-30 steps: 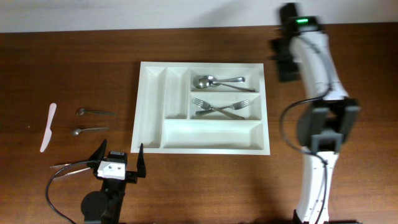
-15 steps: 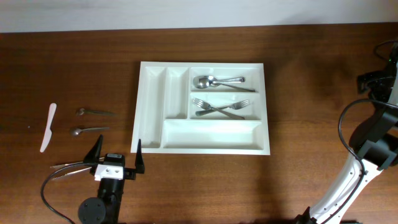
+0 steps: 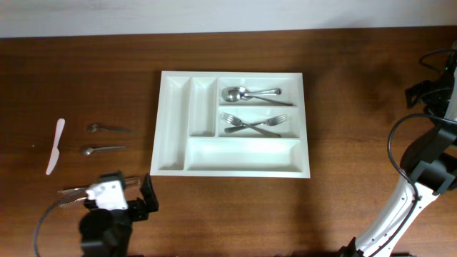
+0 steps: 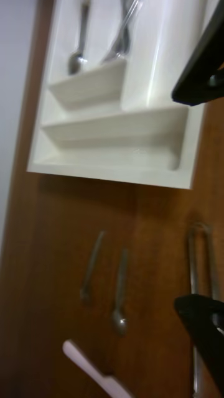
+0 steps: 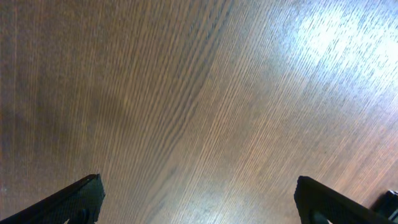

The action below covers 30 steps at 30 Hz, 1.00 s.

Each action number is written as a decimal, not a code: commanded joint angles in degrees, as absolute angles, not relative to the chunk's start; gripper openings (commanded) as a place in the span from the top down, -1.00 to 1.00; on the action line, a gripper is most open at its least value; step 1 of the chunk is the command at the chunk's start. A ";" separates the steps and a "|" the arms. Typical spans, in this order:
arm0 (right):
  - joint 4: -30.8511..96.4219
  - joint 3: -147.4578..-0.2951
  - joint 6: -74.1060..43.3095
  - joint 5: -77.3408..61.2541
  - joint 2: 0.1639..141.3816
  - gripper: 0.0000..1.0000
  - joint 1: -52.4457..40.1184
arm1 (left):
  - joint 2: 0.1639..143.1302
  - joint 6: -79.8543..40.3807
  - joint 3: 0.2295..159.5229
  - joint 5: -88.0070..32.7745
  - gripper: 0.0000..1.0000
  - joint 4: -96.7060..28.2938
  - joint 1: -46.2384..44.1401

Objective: Pack container

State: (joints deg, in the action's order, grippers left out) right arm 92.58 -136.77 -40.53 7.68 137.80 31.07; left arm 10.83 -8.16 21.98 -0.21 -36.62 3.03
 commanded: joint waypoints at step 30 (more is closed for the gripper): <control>92.58 -137.16 -40.27 8.23 135.11 -0.98 30.83 | 78.24 -71.94 45.15 11.55 -0.98 -48.47 22.70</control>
